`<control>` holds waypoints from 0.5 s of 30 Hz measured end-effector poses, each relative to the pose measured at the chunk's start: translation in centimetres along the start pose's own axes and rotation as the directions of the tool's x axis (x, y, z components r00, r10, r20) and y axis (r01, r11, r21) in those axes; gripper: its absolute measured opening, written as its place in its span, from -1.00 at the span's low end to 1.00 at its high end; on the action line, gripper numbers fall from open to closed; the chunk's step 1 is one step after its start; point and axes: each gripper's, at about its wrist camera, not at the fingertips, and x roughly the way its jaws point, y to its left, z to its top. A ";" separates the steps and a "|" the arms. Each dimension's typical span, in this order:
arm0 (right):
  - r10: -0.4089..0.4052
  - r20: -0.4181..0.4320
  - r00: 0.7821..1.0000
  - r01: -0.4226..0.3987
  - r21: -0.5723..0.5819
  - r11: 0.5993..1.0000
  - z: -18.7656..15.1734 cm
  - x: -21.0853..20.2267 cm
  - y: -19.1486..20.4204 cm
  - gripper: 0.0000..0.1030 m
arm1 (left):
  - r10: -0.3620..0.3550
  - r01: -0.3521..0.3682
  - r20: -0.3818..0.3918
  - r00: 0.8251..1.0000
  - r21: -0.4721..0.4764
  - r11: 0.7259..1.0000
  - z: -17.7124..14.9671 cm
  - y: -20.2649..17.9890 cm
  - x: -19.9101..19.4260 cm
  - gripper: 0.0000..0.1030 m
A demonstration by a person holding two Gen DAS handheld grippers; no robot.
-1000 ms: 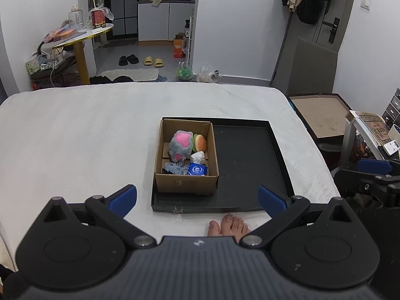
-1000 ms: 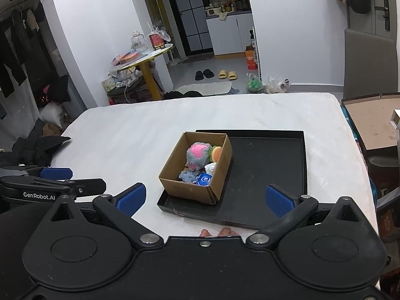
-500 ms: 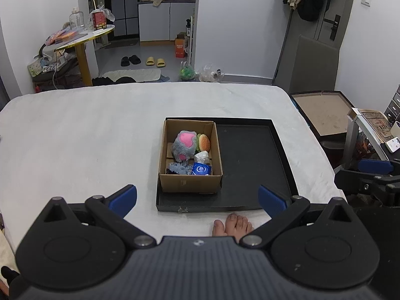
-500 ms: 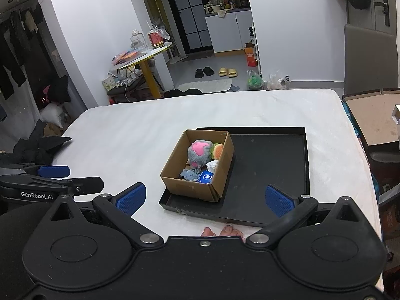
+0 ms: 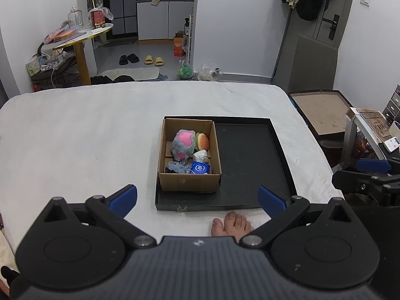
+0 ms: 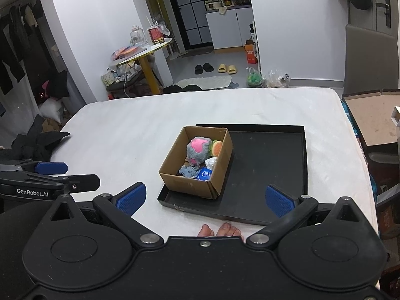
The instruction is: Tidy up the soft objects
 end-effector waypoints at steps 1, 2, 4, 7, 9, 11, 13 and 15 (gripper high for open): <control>0.000 0.001 1.000 0.000 0.000 1.000 0.0 0.0 0.0 1.00 | -0.001 0.001 0.001 1.000 0.000 1.000 0.0 0.0 0.0 0.98; 0.000 0.001 1.000 0.000 0.001 1.000 0.0 0.0 0.0 1.00 | -0.003 0.003 0.001 1.000 0.000 1.000 0.0 0.0 0.0 0.98; 0.005 0.001 1.000 -0.005 0.007 1.000 0.0 0.0 -0.1 1.00 | -0.006 0.006 0.002 1.000 0.001 1.000 0.0 0.0 0.0 0.97; 0.005 -0.002 1.000 -0.005 0.005 1.000 -0.1 0.2 -0.1 0.99 | -0.012 0.012 0.007 1.000 0.006 1.000 0.1 0.0 -0.1 0.96; 0.003 -0.005 1.000 -0.003 0.002 1.000 -0.1 0.3 -0.2 0.99 | -0.012 0.012 0.013 1.000 0.009 1.000 0.1 -0.1 -0.2 0.96; 0.002 -0.009 1.000 -0.002 0.001 1.000 -0.3 0.3 -0.2 0.99 | -0.009 0.009 0.020 1.000 0.013 1.000 0.1 -0.2 -0.4 0.94; 0.001 -0.013 1.000 -0.001 0.004 1.000 -0.3 0.4 -0.3 0.99 | 0.001 -0.002 0.032 0.999 0.022 1.000 0.1 -0.3 -0.7 0.94; 0.000 -0.019 1.000 0.000 0.008 1.000 -0.3 0.5 -0.3 0.99 | 0.004 -0.005 0.034 0.999 0.023 1.000 0.1 -0.3 -0.8 0.94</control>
